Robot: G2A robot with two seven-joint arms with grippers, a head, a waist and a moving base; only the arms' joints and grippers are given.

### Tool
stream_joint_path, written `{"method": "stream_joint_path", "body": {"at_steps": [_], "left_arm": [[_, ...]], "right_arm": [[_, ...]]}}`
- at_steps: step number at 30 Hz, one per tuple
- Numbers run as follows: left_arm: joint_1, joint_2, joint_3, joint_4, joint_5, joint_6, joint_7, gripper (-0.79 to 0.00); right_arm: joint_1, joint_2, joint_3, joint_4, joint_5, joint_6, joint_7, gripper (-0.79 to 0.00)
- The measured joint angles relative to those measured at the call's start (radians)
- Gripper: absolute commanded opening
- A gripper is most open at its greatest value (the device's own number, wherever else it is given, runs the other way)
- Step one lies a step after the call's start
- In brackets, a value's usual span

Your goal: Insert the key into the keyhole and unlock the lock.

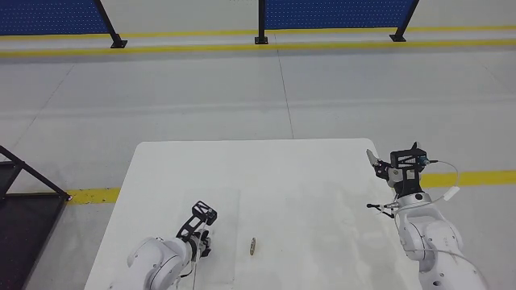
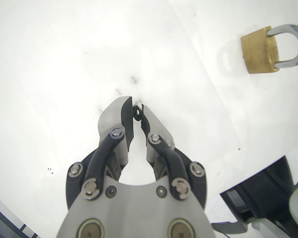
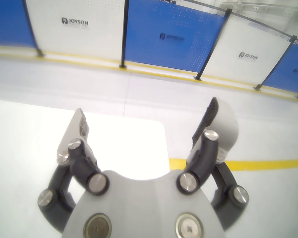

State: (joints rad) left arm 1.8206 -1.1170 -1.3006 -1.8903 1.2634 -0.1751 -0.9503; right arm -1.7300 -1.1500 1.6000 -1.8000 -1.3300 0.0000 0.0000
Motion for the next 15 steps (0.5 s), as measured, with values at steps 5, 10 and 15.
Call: {"method": "stream_joint_path", "body": {"at_steps": [5, 10, 15], "left_arm": [[0.002, 0.002, -0.016, -0.009, -0.016, 0.013, 0.005, -0.785], [0.008, 0.005, -0.030, -0.021, -0.028, 0.017, 0.014, -0.785], [0.020, 0.007, -0.045, -0.038, -0.038, 0.020, 0.034, -0.785]], "right_arm": [[0.000, 0.000, 0.000, 0.000, 0.000, 0.000, 0.000, 0.000], [0.000, 0.000, 0.000, 0.000, 0.000, 0.000, 0.000, 0.000], [0.000, 0.000, 0.000, 0.000, 0.000, 0.000, 0.000, 0.000]]}}
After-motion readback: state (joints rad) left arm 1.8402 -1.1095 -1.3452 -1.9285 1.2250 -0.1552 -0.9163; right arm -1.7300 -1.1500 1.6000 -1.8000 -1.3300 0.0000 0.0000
